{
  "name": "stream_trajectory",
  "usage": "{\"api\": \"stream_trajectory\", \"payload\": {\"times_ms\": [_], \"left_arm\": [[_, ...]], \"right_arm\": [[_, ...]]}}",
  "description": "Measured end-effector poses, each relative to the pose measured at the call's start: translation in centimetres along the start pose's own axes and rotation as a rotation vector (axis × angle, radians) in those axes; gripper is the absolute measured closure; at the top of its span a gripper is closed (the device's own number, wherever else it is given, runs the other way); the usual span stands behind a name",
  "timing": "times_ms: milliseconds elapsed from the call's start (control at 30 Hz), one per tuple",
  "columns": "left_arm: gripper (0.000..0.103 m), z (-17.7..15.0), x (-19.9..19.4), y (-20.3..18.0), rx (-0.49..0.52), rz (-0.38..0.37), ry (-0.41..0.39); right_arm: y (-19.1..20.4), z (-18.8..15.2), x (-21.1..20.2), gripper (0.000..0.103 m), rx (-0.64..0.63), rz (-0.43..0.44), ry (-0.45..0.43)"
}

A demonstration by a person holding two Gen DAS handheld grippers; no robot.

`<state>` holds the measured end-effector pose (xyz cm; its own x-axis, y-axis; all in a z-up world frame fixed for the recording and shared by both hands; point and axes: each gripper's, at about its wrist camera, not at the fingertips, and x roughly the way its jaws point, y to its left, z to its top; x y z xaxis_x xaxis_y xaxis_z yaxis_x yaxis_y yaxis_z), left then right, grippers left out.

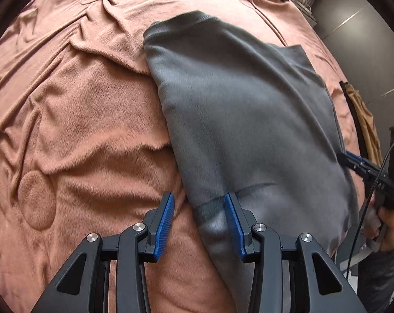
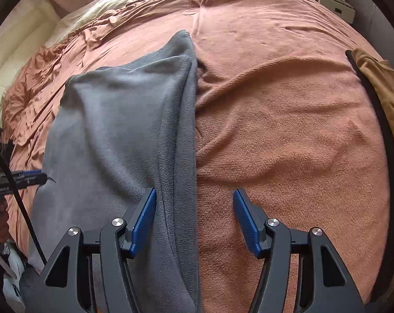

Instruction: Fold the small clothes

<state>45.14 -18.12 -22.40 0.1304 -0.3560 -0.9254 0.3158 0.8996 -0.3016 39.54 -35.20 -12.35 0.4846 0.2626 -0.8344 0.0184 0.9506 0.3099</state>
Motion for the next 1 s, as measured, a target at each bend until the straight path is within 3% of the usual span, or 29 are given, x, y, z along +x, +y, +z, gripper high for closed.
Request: {"api": "stream_trajectory", "payload": {"times_ms": [267, 500, 733, 933, 1000], "left_arm": [[0.060, -2.6, -0.9, 0.1, 0.002, 0.028, 0.027], [0.061, -4.9, -1.3, 0.4, -0.073, -0.139, 0.058], [0.061, -6.4, -0.6, -1.2, -0.043, -0.159, 0.118], [0.061, -7.8, -0.2, -2.7, -0.007, -0.166, 0.152], [0.068, -8.3, -0.2, -3.0, -0.006, -0.172, 0.156]], "right_arm": [[-0.4, -1.5, -2.2, 0.047, 0.058, 0.023, -0.028], [-2.1, -4.5, -3.5, 0.047, 0.093, 0.221, 0.001], [-3.5, -6.5, -2.6, 0.047, 0.093, 0.235, 0.062], [-4.5, -7.2, -3.0, 0.065, 0.133, 0.270, 0.078], [-4.7, -7.7, -3.2, 0.071, 0.144, 0.275, 0.086]]}}
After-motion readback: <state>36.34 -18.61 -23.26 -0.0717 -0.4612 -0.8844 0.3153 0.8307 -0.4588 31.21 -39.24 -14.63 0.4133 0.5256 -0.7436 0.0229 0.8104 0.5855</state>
